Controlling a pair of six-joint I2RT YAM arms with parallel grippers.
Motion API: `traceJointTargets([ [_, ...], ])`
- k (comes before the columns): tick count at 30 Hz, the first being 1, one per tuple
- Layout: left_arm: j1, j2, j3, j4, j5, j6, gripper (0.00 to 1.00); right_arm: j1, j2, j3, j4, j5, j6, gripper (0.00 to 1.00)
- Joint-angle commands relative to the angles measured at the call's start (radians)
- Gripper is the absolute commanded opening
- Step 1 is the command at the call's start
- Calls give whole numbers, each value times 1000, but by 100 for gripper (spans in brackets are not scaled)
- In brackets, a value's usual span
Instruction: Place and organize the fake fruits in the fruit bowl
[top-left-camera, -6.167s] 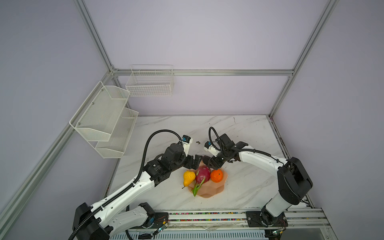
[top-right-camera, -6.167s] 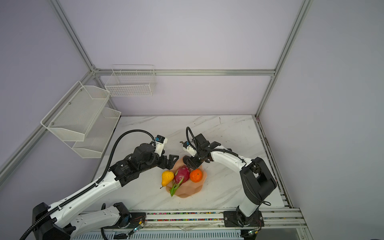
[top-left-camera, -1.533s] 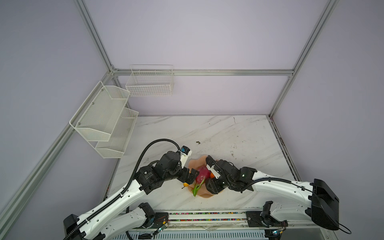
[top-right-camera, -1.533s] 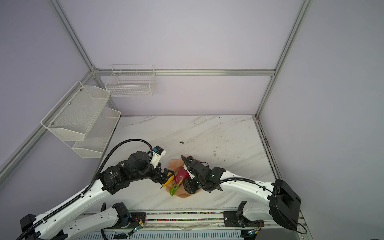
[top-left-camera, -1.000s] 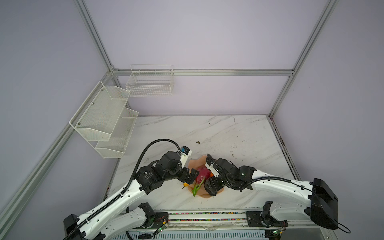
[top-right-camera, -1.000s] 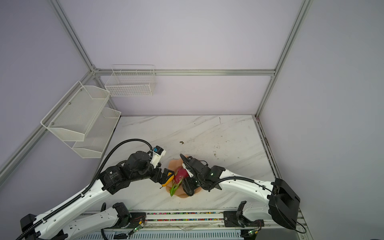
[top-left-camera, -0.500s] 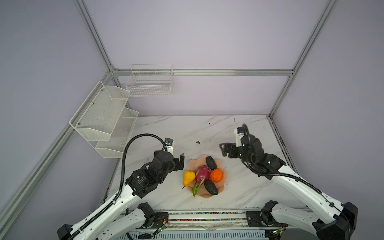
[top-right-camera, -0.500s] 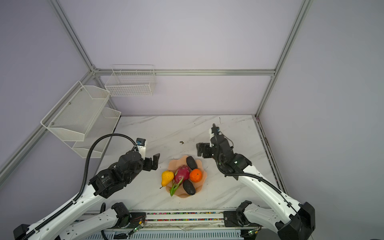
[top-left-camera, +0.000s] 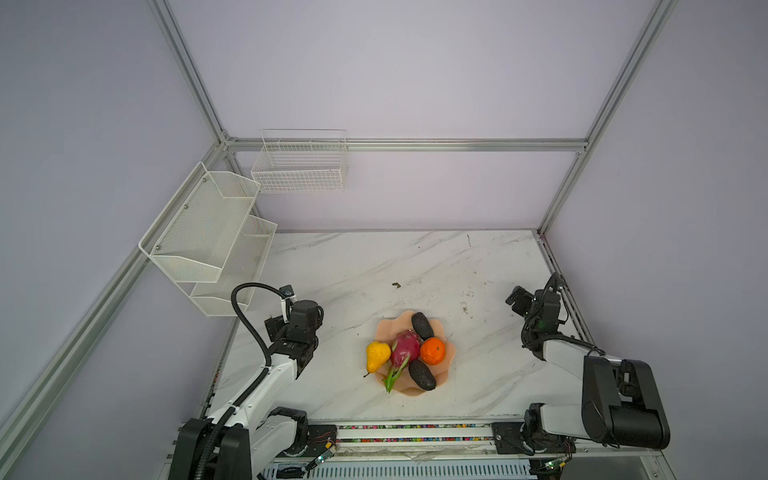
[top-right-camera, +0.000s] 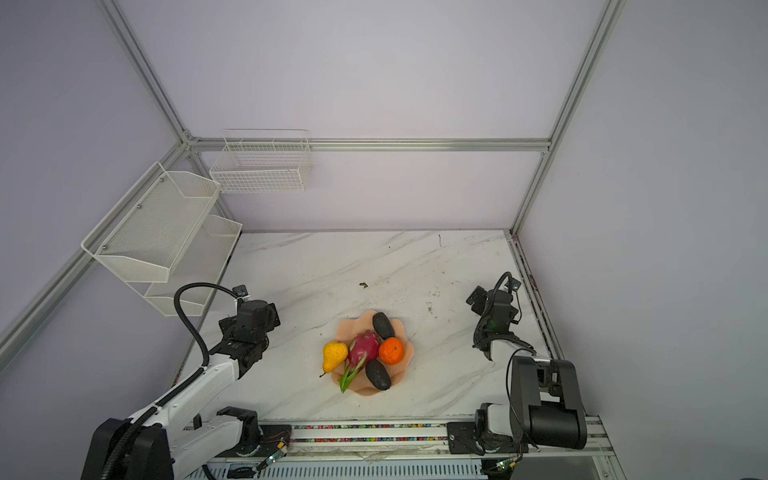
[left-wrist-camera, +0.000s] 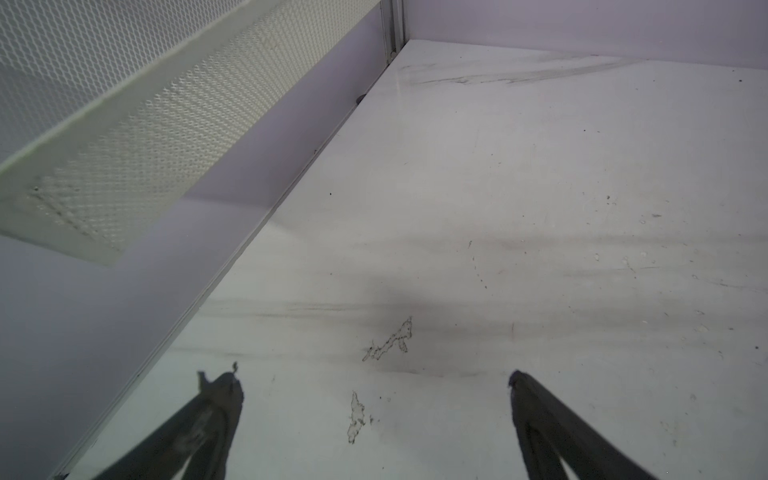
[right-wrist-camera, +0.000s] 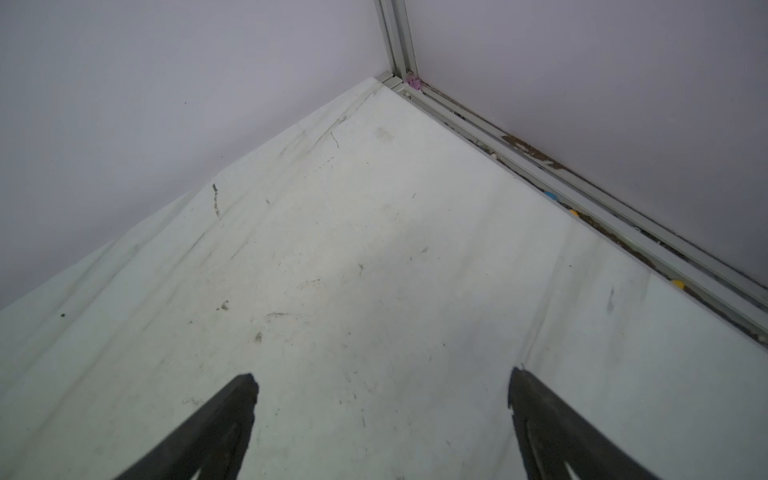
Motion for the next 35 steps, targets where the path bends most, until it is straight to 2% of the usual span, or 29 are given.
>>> traceJointTargets([
  [1,36,84,-156,552,122,128,100,3,82,-85,564,49,-65,97],
  [2,47,132,-193,735,141,175,100,3,90,-78,567,21,-84,97],
  [3,49,156,-211,827,199,206,100,11,104,-59,556,-24,-111,97],
  [4,62,183,-218,888,257,228,100,18,123,-30,535,-39,-124,97],
  [6,72,251,-200,963,301,277,100,35,144,-7,522,-26,-148,97],
  [9,89,382,-180,1035,355,291,100,74,248,-52,792,-9,-236,97],
  [11,93,487,-182,1140,385,304,100,103,300,-46,807,0,-269,97],
  [12,95,542,-174,1229,394,335,100,130,352,-54,878,3,-305,97],
  [13,95,529,-158,1196,388,326,100,160,408,-56,946,1,-344,97],
  [14,96,491,-133,1063,365,294,100,192,445,-52,1011,10,-383,97],
  [15,98,465,-92,937,335,268,100,220,423,-33,951,15,-417,97],
  [16,99,471,-63,884,310,259,100,231,388,9,799,20,-428,97],
  [17,99,492,-49,893,294,272,100,231,392,43,731,27,-423,97],
  [20,98,509,-79,984,297,279,100,224,400,75,685,43,-391,97],
  [22,99,506,-65,951,288,274,100,224,410,64,729,67,-399,97],
  [35,111,508,-60,939,303,261,100,224,405,64,723,71,-398,97],
])
